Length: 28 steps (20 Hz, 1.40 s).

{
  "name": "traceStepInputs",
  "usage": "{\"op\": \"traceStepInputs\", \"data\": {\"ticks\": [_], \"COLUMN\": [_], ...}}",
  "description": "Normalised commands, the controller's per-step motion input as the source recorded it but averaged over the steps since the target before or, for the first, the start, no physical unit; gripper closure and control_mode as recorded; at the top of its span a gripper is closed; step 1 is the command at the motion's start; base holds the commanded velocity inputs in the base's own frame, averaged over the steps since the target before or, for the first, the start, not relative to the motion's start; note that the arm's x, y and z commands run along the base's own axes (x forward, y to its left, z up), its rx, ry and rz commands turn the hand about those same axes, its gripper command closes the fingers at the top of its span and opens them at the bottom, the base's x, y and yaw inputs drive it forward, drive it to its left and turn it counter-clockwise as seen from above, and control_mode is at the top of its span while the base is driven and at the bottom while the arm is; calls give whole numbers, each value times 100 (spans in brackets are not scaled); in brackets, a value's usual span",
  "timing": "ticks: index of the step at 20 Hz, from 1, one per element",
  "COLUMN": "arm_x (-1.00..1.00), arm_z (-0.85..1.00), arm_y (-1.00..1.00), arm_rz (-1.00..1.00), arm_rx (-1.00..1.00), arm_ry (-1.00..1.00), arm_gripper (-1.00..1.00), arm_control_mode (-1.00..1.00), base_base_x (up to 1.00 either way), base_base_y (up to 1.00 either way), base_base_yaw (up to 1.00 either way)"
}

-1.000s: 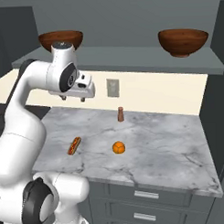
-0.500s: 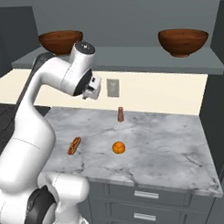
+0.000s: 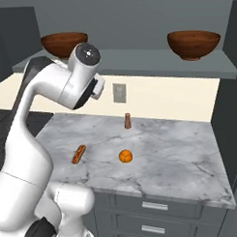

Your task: Pick both bowls and place them on the counter. Then place the orange in one bowl and place the hot dog in the other bowl.

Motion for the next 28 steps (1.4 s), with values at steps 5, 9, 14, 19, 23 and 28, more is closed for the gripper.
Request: {"op": "traceStepInputs", "data": {"ticks": [5, 9, 14, 19, 23, 28], "arm_x": [-1, 2, 10, 17, 26, 23], "arm_z": [35, 33, 37, 40, 16, 0], "arm_y": [2, 10, 6, 0, 6, 25], "arm_rz": [-13, -17, -15, -11, -10, -3], "arm_rx": [-1, -3, -1, 0, 0, 0], "arm_ry": [-7, 0, 1, 3, 2, 0], "arm_gripper": [-100, -100, -100, -100, -100, -100], "arm_control_mode": [-100, -100, -100, -100, -100, -100], "base_base_x": [0, 0, 0, 0, 0, 0], "base_base_y": [0, 0, 0, 0, 0, 0], "base_base_yaw": [0, 0, 0, 0, 0, 0]}}
